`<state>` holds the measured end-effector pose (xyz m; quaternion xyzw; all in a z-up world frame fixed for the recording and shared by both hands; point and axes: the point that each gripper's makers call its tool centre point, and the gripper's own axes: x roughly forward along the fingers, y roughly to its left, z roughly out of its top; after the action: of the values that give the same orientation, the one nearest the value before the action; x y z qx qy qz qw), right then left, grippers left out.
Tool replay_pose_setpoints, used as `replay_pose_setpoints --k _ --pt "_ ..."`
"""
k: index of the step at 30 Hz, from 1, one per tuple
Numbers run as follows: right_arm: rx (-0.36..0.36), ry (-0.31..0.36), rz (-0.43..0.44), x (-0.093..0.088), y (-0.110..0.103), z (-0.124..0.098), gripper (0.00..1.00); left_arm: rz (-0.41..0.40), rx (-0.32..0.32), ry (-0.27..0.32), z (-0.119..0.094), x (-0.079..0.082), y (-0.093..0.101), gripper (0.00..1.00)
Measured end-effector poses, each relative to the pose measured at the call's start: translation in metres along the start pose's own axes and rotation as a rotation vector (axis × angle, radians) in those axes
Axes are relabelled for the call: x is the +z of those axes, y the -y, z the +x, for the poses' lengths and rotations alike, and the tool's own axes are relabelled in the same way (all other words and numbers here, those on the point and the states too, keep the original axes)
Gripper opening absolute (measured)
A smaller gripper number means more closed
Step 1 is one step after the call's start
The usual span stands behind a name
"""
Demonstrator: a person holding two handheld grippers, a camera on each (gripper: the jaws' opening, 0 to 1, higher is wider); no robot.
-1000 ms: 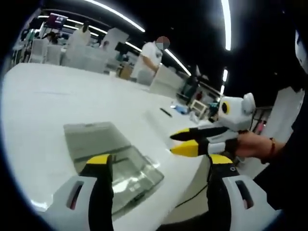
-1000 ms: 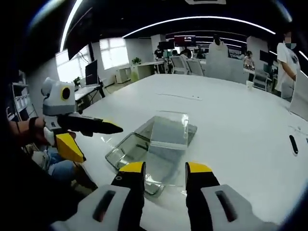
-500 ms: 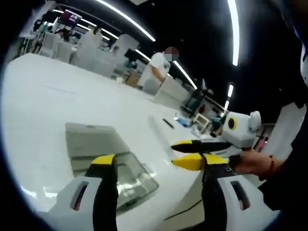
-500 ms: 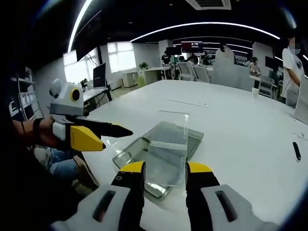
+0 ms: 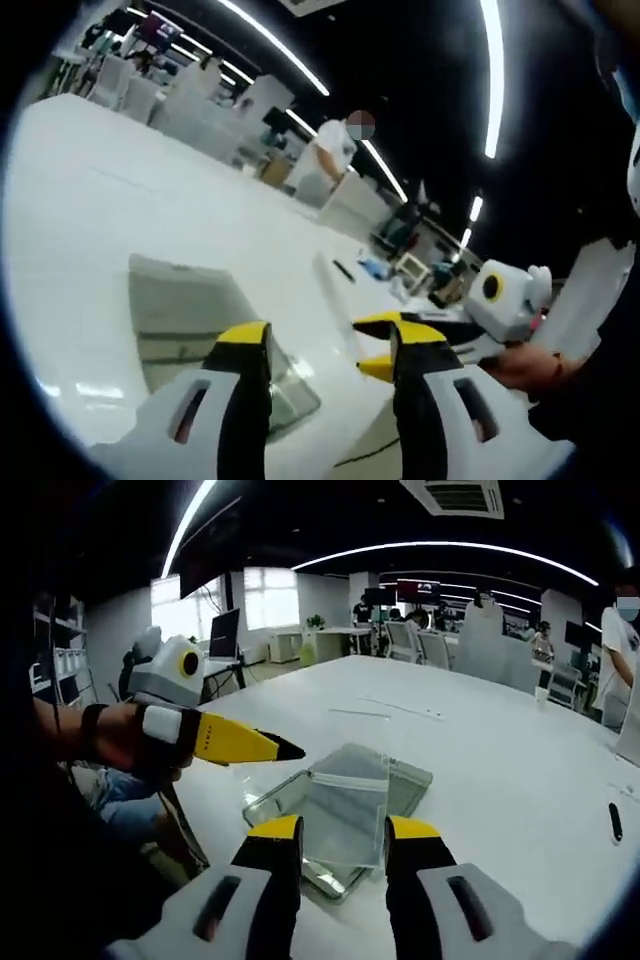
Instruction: Insert the divider into the dual guide fixture by aligning both edges with the guide slots and pushing it downward to the bottom, including one-sided entry, uneven engagement, binding, and posture correction.
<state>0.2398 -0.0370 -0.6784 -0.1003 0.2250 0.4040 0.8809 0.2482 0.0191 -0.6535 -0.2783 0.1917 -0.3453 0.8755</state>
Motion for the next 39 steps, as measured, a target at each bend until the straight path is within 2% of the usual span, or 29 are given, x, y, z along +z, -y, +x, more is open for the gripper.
replay_pose_setpoints --k 1,6,13,16,21,25,31,39 --pt "0.018 0.022 0.003 0.003 -0.003 0.001 0.28 -0.003 -0.001 0.002 0.0 0.001 0.0 0.39" --pt "0.017 0.004 -0.02 0.002 -0.005 0.003 0.28 -0.027 -0.021 0.016 0.002 0.005 0.002 0.3" --pt "0.044 0.0 -0.037 0.004 -0.011 0.006 0.28 -0.061 -0.015 0.033 0.008 0.011 -0.003 0.18" --pt "0.048 0.005 -0.055 0.007 -0.013 0.007 0.28 -0.078 -0.015 0.05 0.008 0.014 -0.004 0.16" --pt "0.052 0.011 -0.064 0.01 -0.014 0.007 0.28 -0.122 -0.019 0.093 0.004 0.02 -0.006 0.07" --pt "0.065 0.025 -0.072 0.012 -0.018 0.006 0.28 -0.17 -0.031 0.088 0.003 0.017 -0.006 0.02" --pt "0.09 0.02 -0.082 0.009 -0.021 0.007 0.28 -0.195 -0.039 0.083 0.002 0.014 -0.003 0.0" --pt "0.124 0.028 -0.061 0.012 -0.024 0.01 0.3 -0.159 -0.063 0.065 -0.005 0.02 0.002 0.0"
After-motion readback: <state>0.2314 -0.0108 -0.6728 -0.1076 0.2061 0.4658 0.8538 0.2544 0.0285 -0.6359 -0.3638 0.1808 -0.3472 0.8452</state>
